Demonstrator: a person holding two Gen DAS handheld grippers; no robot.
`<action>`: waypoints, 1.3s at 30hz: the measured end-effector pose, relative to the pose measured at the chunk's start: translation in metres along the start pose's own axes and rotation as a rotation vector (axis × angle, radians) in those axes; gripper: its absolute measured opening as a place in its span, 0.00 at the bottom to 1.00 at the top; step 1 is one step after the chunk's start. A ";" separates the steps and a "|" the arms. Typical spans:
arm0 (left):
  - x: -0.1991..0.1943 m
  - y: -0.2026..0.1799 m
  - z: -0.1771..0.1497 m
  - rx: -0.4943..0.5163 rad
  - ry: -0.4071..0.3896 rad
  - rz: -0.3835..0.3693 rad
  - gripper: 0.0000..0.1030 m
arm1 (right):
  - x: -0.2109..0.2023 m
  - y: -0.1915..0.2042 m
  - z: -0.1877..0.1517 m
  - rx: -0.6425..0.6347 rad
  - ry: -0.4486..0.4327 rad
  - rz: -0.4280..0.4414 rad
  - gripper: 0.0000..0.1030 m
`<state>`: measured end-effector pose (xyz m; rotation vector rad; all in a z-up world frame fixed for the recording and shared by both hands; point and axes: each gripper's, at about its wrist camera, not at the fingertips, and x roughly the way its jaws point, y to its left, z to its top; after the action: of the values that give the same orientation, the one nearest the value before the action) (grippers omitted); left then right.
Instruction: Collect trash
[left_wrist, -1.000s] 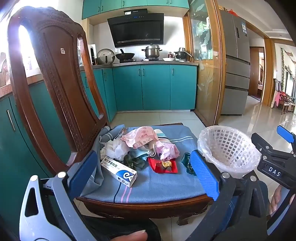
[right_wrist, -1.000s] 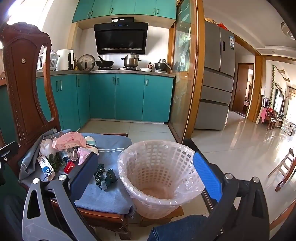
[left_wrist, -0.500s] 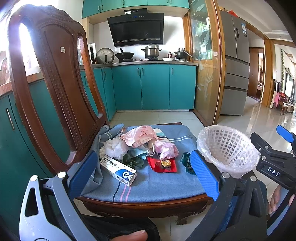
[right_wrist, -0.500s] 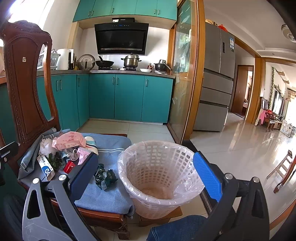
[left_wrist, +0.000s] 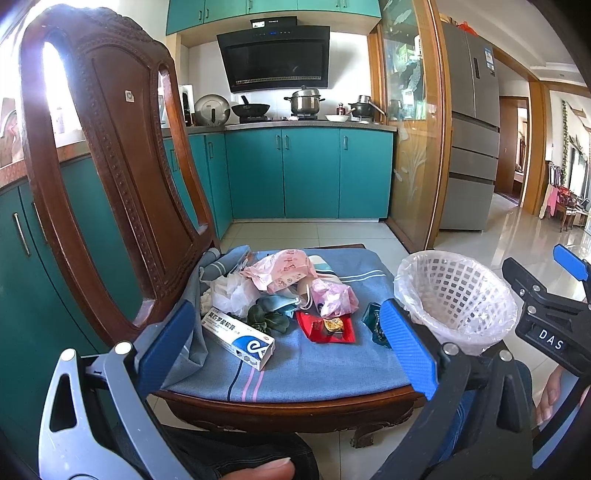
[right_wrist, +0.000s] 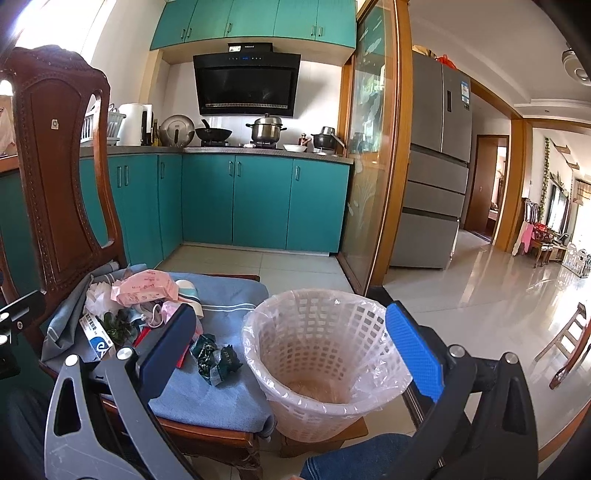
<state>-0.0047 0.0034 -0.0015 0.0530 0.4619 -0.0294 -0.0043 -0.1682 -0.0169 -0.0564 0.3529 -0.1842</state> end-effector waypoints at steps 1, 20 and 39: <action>0.000 0.000 0.000 -0.001 0.001 0.000 0.97 | 0.000 0.000 0.000 0.000 0.001 0.001 0.97; 0.000 0.004 -0.002 -0.010 0.004 0.000 0.97 | -0.004 0.006 0.003 0.003 -0.019 0.009 0.97; 0.002 0.008 -0.007 -0.016 0.014 0.001 0.97 | -0.006 0.009 0.004 0.002 -0.018 0.011 0.97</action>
<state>-0.0051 0.0117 -0.0081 0.0377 0.4759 -0.0248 -0.0067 -0.1586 -0.0119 -0.0541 0.3346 -0.1734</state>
